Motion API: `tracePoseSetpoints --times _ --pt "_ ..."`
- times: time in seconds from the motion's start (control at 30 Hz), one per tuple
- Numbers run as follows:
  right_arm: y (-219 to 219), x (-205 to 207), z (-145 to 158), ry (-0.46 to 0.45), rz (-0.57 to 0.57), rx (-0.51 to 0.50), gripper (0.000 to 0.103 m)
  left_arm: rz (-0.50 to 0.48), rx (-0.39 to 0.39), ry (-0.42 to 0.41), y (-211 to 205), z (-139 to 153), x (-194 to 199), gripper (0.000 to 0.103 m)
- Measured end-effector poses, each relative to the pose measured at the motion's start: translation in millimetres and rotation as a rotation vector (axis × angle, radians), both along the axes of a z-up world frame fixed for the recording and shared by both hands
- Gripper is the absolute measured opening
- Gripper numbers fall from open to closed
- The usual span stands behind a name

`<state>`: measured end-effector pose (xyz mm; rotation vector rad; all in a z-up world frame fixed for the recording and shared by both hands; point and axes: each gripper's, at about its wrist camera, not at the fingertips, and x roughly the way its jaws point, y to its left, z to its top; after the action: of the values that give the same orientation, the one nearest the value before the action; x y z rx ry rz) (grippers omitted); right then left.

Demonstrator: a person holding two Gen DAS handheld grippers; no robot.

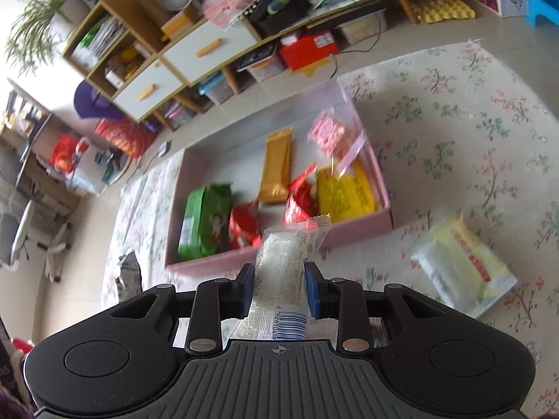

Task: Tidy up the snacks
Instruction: 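Carry both packs into the pink box and open both tools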

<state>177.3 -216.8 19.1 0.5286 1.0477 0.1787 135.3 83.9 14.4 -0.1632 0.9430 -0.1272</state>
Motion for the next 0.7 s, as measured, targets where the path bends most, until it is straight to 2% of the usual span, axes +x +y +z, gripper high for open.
tracePoseSetpoints --times 0.2,0.47,0.7 --pt "-1.2 36.1 5.4 -0.028 -0.027 0.017 0.029 -0.031 -0.075 -0.018 -21.4 4.7 36.0 0.028" --pt "-6.4 82.1 -21.1 -0.055 -0.077 0.068 0.029 -0.095 -0.162 -0.003 -56.2 -12.9 94.8 0.028" --pt "-10.1 105.1 -42.3 -0.075 -0.080 0.089 0.030 -0.137 -0.038 0.000 -74.5 -34.7 119.7 0.028"
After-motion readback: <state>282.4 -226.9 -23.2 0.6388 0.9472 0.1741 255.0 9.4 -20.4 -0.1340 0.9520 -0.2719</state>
